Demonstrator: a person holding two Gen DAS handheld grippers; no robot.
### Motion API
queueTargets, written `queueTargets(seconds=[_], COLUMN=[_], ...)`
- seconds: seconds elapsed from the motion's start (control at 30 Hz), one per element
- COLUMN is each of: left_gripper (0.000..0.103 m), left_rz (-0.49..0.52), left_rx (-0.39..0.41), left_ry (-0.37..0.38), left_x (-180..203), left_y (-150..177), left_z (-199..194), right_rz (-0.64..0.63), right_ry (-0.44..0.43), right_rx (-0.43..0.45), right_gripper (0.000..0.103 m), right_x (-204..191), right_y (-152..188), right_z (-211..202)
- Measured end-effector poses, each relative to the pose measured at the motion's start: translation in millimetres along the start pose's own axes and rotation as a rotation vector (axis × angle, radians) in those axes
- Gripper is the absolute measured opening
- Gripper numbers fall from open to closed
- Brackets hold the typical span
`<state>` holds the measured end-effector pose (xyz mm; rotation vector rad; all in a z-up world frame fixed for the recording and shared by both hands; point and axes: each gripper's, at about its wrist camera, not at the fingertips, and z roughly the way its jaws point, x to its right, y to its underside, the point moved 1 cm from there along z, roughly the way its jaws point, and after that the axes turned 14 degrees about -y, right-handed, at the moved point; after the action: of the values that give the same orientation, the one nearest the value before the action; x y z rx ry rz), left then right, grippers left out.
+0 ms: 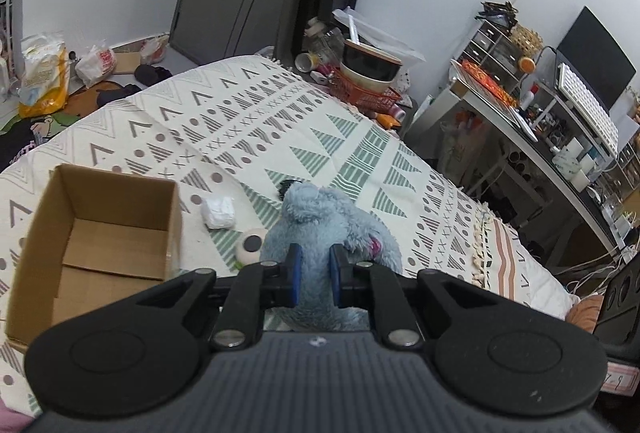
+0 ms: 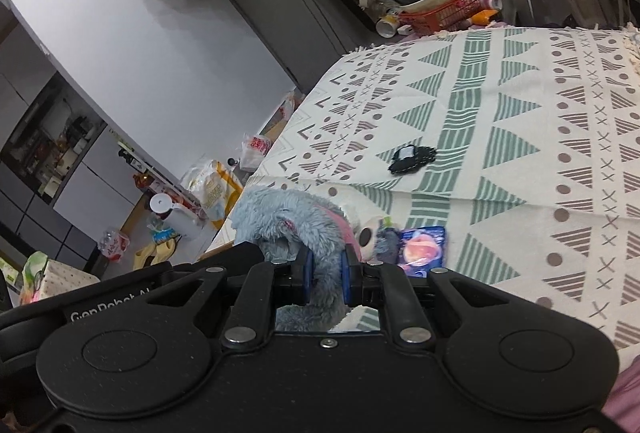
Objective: Organize soft objects
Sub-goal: 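Carry the grey plush over the cardboard box and lower it inside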
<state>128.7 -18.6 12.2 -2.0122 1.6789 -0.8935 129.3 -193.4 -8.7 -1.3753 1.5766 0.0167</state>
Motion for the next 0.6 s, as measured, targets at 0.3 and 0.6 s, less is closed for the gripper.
queueTargets(seconds=[0.3,0.6], left_gripper=[0.014,0.014], left_rz=[-0.069,-0.193], left_rx=[-0.013,-0.027], left_ry=[-0.035,-0.071], left_x=[-50,-106], left_y=[-8,-23], left_z=[12,27], right_rz=[0.014,0.011], right_ry=[-0.023,-0.058], right_rx=[-0.037,-0.088], right_gripper=[0.014,0.014], right_x=[-24,-49], right_y=[11,16], right_z=[43,93])
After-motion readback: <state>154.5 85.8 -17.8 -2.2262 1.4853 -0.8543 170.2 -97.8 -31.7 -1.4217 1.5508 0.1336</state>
